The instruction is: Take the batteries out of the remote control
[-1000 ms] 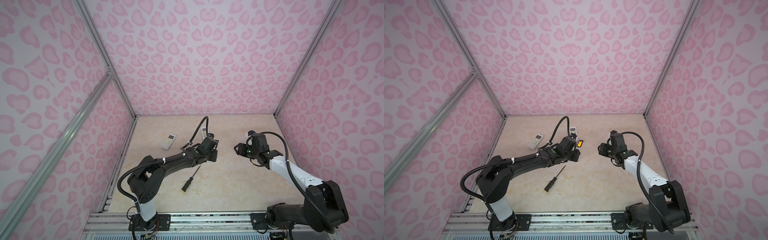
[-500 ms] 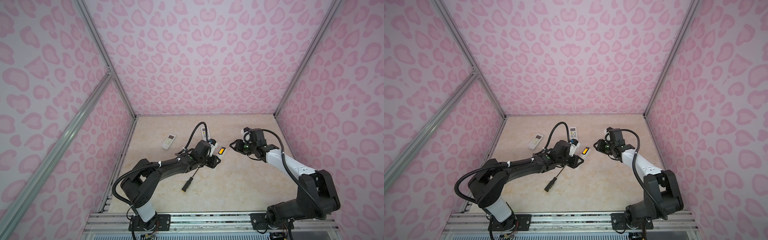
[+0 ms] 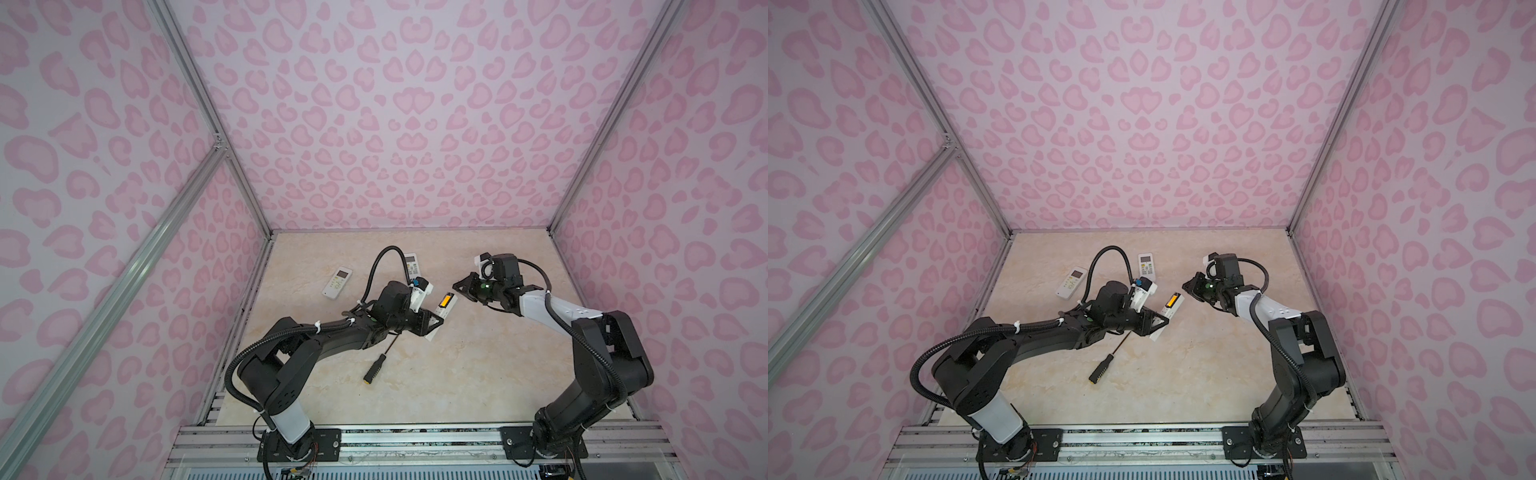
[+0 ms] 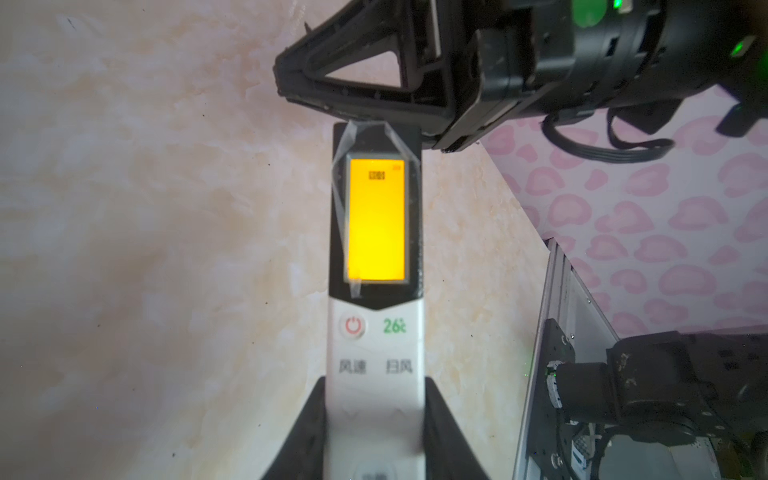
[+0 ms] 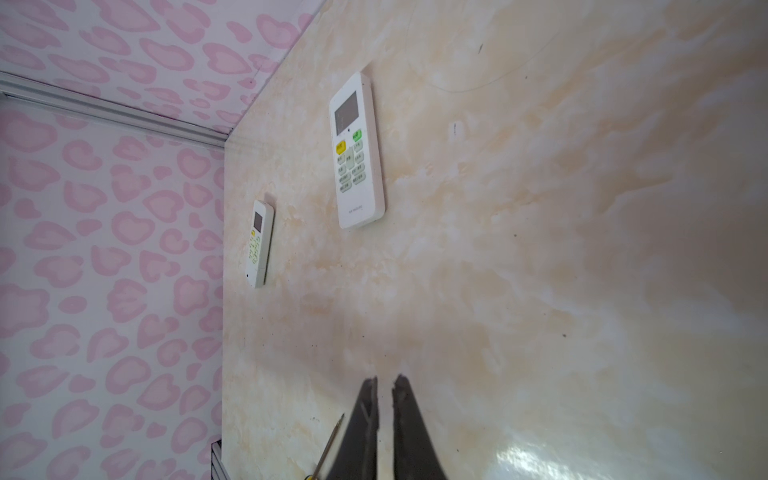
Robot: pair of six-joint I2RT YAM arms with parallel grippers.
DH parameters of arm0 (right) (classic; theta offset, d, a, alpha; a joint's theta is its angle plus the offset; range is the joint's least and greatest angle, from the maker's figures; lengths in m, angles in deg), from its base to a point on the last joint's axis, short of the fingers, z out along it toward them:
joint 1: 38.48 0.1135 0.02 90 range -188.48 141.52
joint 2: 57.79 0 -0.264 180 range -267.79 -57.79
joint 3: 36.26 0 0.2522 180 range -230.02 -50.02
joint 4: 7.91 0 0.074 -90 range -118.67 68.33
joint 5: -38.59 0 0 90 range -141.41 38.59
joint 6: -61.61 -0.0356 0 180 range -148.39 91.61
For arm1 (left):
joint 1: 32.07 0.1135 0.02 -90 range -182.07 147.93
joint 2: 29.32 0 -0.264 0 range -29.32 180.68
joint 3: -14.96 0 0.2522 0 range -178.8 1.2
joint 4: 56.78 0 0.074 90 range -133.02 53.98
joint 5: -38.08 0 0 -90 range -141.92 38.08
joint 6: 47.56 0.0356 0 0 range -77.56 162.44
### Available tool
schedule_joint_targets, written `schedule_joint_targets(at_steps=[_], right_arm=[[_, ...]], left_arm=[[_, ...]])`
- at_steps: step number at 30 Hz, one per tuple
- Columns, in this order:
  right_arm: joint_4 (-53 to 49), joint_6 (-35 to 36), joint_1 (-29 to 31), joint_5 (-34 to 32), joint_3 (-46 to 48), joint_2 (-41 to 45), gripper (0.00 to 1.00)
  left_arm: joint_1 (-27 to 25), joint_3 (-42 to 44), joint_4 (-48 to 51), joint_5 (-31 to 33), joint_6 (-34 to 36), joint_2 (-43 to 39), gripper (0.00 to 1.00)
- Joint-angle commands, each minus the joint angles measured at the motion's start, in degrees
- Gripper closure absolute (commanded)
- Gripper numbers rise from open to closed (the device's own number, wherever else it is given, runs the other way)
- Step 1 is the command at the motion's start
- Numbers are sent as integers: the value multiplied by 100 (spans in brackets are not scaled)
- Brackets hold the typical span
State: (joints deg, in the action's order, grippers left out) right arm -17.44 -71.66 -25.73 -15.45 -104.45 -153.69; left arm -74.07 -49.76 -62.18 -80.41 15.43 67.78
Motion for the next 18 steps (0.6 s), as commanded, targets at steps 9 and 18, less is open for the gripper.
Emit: schedule_joint_targets(at_steps=[9,18], right_arm=[[1461,-964,-48,513,29,-474,100],[2170,-1528,-37,786,52,-767,100]], left_arm=[[236,7,-1383,-474,-929,484,97],[263,-156,-1768,-651,-1292,758,97]])
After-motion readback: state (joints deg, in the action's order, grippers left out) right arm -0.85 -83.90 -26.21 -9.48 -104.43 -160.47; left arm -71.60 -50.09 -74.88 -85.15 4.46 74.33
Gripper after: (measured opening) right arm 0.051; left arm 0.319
